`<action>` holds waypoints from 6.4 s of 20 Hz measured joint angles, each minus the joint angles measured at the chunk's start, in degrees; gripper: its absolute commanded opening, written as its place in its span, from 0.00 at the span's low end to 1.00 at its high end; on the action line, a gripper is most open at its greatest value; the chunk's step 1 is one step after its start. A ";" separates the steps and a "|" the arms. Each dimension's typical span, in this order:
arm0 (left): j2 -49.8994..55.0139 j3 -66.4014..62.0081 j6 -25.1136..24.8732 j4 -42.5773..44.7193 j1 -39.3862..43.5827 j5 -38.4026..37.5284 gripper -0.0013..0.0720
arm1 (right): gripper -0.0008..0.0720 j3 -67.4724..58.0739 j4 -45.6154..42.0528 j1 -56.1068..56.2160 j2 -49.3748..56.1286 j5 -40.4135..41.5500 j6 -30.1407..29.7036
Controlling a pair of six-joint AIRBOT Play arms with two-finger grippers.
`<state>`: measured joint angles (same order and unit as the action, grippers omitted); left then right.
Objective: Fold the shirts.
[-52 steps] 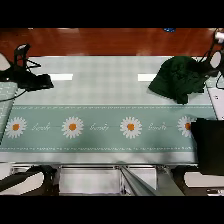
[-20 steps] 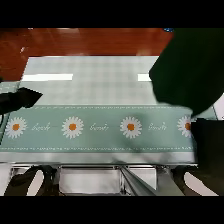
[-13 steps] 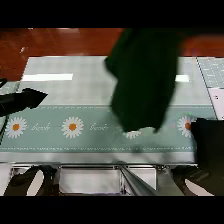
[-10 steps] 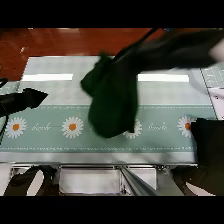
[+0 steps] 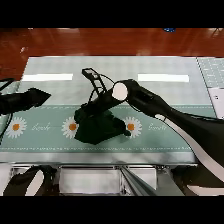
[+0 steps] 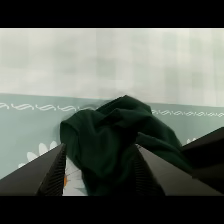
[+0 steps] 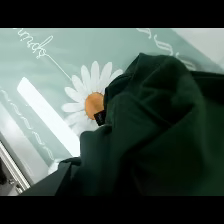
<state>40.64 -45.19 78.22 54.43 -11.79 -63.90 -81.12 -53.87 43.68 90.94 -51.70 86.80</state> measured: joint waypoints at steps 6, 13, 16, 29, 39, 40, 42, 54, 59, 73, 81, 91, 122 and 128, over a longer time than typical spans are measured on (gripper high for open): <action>9.75 1.20 -1.51 2.10 -1.40 -1.79 0.71 | 0.57 1.92 -9.55 -21.40 -12.33 -10.21 2.64; 26.53 5.92 -4.57 -7.69 1.38 -2.95 0.71 | 0.57 30.73 -16.94 -42.62 -36.20 -11.85 7.45; 33.27 6.21 -5.68 -12.39 4.44 1.31 0.71 | 0.57 42.16 -14.08 -44.74 -43.32 -10.84 7.76; 46.05 -5.09 -14.51 -18.93 10.71 0.11 0.05 | 0.57 55.87 -4.22 -28.44 -44.19 -4.83 13.99; 46.36 -7.26 -15.82 -18.86 10.67 -1.18 0.05 | 0.57 48.59 16.72 -14.21 -21.79 5.51 2.86; 46.36 -7.28 -15.89 -18.86 10.67 -1.18 0.05 | 0.56 47.06 17.51 -13.00 -19.91 6.03 2.43; 46.36 -7.32 -15.91 -18.86 10.67 -1.22 0.05 | 0.08 44.04 18.53 -11.37 -16.76 6.64 1.64; 36.68 -30.23 -14.12 -28.44 -0.50 -4.76 0.05 | 0.05 6.95 -7.93 -28.63 -26.56 -8.59 4.33; 30.03 -51.74 -11.78 -32.83 -3.04 -2.05 0.05 | 0.05 -22.12 -14.78 -34.25 -29.75 -16.39 3.65; -1.03 -56.98 -5.70 -9.86 -10.82 -8.98 0.05 | 0.05 -31.58 -31.67 -35.63 -49.29 -36.37 4.35; -8.50 -21.59 -3.17 -4.28 -1.31 -10.10 0.05 | 0.05 -8.70 -32.94 -35.63 -48.72 -31.52 5.97; 21.92 -3.19 -5.68 -9.07 0.00 14.93 0.14 | 0.13 -6.93 -21.07 -38.21 -11.50 -6.97 8.07; 37.40 13.97 -11.93 -13.03 -19.06 -1.36 0.05 | 0.57 45.53 -1.46 -70.03 -41.79 -13.05 -8.13; 39.12 10.69 -13.68 -11.98 -15.89 -1.44 0.05 | 0.57 48.35 -8.83 -70.03 -41.79 -15.12 -1.55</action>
<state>79.77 -34.50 64.53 42.46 -27.68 -65.34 -32.77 -62.70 -26.35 49.15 -66.83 85.25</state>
